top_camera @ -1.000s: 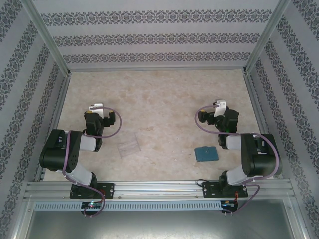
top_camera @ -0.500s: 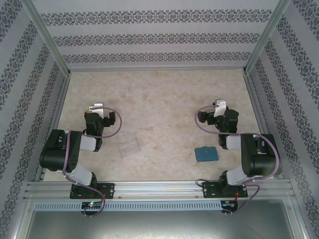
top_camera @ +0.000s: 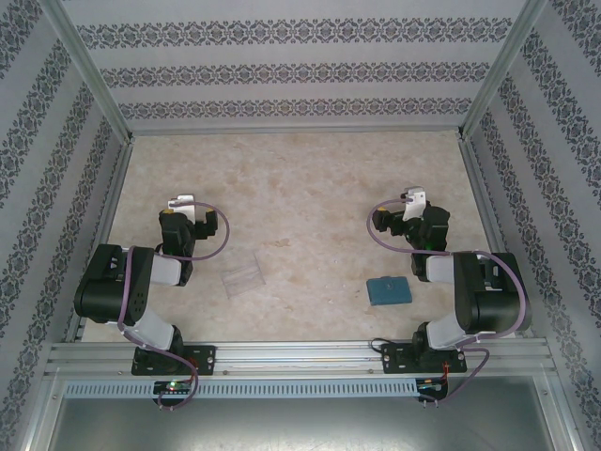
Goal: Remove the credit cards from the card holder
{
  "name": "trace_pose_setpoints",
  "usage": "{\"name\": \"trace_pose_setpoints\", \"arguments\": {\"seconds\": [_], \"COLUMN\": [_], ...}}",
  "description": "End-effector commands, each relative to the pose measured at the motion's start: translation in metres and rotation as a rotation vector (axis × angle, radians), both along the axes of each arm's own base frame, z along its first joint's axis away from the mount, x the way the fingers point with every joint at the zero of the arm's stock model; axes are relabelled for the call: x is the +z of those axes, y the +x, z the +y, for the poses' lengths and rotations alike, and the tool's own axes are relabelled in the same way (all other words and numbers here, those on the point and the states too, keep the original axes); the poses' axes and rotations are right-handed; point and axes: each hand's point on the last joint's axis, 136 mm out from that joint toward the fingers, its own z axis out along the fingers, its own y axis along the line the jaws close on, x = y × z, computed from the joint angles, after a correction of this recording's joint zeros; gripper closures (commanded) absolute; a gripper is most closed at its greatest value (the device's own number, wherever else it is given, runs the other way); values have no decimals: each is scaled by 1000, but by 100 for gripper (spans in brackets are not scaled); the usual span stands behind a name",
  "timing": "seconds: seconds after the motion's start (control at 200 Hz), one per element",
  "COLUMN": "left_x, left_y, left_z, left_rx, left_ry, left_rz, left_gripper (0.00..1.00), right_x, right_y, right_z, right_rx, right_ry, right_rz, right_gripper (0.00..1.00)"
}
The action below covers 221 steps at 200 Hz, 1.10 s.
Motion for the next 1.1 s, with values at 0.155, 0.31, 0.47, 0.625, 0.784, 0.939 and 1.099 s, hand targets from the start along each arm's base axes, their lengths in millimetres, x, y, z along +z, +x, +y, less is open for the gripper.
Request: {"name": "trace_pose_setpoints", "arguments": {"seconds": [0.155, 0.31, 0.47, 0.625, 0.784, 0.939, 1.099], "left_x": [5, 11, 29, 51, 60, 53, 51], "left_y": [3, 0, -7, -14, -24, -40, -63], "left_z": [7, 7, 12, 21, 26, 19, 5], "left_rx": [29, 27, 61, 139, 244, 302, 318], "left_ry": [-8, -5, 0, 1, -106, -193, -275], "left_rz": [-18, -38, -57, -30, 75, 296, 413], "left_gripper": [0, 0, 0, 0, 0, 1, 2], "right_x": [3, 7, 16, 24, 33, 35, 35], "right_y": [2, 7, 9, 5, -2, -9, -16], "right_z": [-5, -17, -10, -13, -4, 7, 12], "right_rx": [-29, -121, -134, -192, -192, -158, -149], "right_ry": [-11, -30, -93, -85, -1, 60, 100], "right_rz": [-23, 9, 100, 157, 257, 349, 376], "right_gripper": [2, 2, 2, 2, 5, 9, 9]}}
